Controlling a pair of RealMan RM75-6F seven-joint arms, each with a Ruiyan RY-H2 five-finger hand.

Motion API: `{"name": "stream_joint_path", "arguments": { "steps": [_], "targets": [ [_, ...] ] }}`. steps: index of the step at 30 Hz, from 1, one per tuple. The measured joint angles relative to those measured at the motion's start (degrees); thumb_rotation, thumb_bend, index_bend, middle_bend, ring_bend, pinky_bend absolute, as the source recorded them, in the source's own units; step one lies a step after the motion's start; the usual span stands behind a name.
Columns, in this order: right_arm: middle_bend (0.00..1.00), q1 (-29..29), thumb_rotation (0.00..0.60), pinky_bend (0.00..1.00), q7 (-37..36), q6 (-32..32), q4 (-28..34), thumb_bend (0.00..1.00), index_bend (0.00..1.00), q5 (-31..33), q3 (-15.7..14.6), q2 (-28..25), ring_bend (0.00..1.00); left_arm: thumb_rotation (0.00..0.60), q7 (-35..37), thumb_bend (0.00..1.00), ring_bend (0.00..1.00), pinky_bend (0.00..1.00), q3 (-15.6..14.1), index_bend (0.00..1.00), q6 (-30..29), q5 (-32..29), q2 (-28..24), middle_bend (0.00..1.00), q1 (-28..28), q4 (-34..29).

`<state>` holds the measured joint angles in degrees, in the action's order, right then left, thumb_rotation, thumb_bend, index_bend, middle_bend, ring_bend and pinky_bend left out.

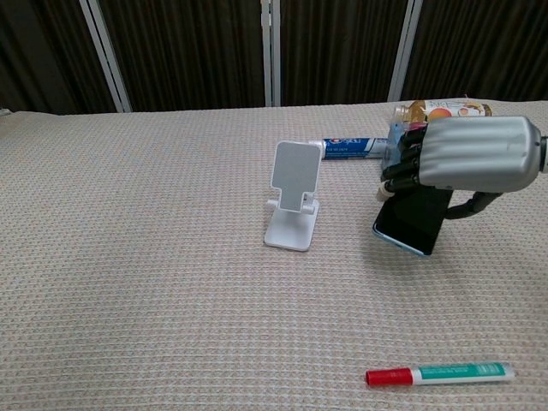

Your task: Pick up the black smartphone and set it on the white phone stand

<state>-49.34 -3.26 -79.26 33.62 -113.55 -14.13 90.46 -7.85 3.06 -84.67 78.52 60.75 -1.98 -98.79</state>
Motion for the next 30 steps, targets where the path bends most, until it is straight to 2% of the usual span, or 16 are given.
{"name": "stream_joint_path", "arguments": {
  "steps": [5, 10, 15, 17, 20, 24, 30],
  "targets": [
    [0.52, -0.63, 0.600, 0.35, 12.53, -1.21, 7.06, 0.17, 0.52, 0.71, 2.83, -4.12, 0.49, 0.600, 2.14, 0.00, 0.00, 0.00, -0.12, 0.00, -0.26, 0.72, -0.83, 0.00, 0.24, 0.28],
    [0.52, -2.51, 0.600, 0.35, 29.80, 0.17, 20.17, 0.17, 0.51, 1.31, 6.87, -9.66, 0.49, 0.600, 3.35, 0.00, 0.00, 0.00, -0.10, 0.00, -0.39, 0.85, -1.30, 0.00, 0.41, 0.58],
    [0.52, -5.58, 0.600, 0.35, 45.96, 5.20, 33.83, 0.17, 0.51, 2.05, 11.93, -13.61, 0.49, 0.600, 4.18, 0.00, 0.00, 0.00, -0.08, 0.00, 0.34, 0.11, -1.52, 0.00, 0.39, 1.29],
    [0.52, -6.97, 0.600, 0.35, 50.11, 8.48, 36.85, 0.17, 0.51, 2.35, 13.48, -14.07, 0.49, 0.600, 4.59, 0.00, 0.00, 0.00, 0.04, 0.00, 0.82, -0.46, -1.52, 0.00, 0.30, 1.73],
    [0.51, -9.44, 0.600, 0.35, 54.96, 13.87, 38.38, 0.18, 0.51, 2.45, 15.35, -13.48, 0.49, 0.600, 4.84, 0.00, 0.00, 0.00, 0.19, 0.00, 1.51, -1.32, -1.46, 0.00, 0.17, 2.27],
    [0.51, -13.02, 0.600, 0.35, 61.78, 21.06, 37.35, 0.18, 0.51, 1.50, 16.71, -10.02, 0.48, 0.600, 4.99, 0.00, 0.00, 0.00, 0.39, 0.00, 2.53, -2.36, -1.25, 0.00, -0.11, 2.94],
    [0.49, -14.73, 0.600, 0.34, 67.63, 25.95, 34.29, 0.19, 0.51, 1.66, 18.03, -5.42, 0.46, 0.600, 5.07, 0.00, 0.00, 0.00, 0.56, 0.00, 3.38, -3.21, -1.06, 0.00, -0.39, 3.49]
  ]
}}
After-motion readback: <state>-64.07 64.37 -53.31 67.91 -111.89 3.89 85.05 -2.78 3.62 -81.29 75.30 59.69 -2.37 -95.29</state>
